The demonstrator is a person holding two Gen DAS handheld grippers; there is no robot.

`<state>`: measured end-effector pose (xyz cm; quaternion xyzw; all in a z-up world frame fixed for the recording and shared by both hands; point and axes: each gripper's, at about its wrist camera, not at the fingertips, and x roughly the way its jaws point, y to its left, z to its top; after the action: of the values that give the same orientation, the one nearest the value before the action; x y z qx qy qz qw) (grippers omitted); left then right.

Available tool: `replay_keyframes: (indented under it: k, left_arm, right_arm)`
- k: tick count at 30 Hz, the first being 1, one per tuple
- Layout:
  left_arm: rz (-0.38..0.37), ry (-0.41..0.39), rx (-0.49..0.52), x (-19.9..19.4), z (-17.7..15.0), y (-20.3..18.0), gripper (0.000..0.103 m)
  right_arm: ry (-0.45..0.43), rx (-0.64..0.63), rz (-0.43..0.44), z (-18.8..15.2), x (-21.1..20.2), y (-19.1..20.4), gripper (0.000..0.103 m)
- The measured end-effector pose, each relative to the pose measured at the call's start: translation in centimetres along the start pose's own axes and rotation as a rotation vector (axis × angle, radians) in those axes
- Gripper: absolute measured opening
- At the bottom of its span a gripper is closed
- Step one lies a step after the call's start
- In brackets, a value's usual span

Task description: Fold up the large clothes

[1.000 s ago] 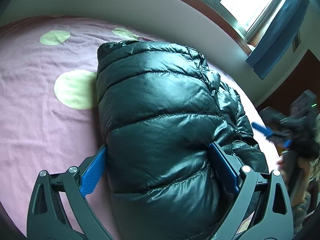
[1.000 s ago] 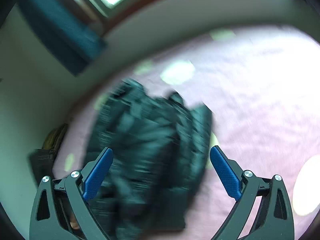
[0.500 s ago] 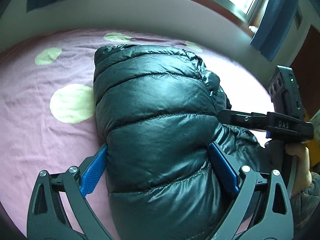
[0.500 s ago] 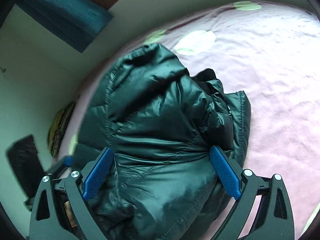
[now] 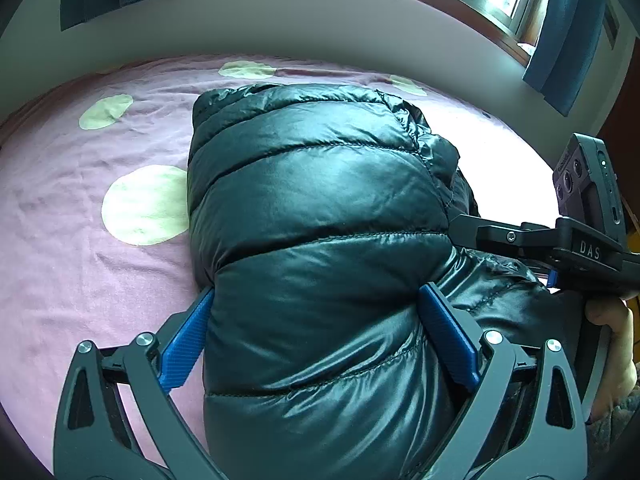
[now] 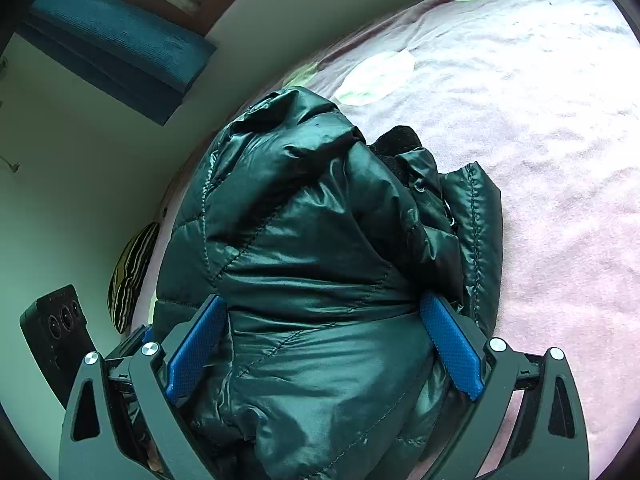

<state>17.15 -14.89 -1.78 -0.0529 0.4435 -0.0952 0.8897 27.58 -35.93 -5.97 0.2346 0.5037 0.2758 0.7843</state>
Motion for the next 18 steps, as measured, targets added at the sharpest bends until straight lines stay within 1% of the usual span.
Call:
replay_keyframes:
  k: [6,10,15,18]
  left_arm:
    - [0.016,-0.011,0.005,0.1,-0.2,-0.2,0.098]
    - [0.016,-0.012,0.001,0.0,-0.2,-0.3,0.098]
    - [0.012,-0.004,-0.004,-0.1,-0.2,-0.1,0.098]
    - [0.019,-0.003,-0.002,0.0,-0.2,-0.3,0.098]
  right_arm:
    - [-0.019,0.002,0.005,-0.3,0.0,-0.2,0.099]
    - [-0.046,-0.004,0.012,-0.3,-1.0,0.2,0.097]
    - [-0.133,0.042,0.028,-1.1,-4.8,1.4,0.097]
    - [-0.171,0.009,0.087,-3.0,-7.0,3.3,0.097]
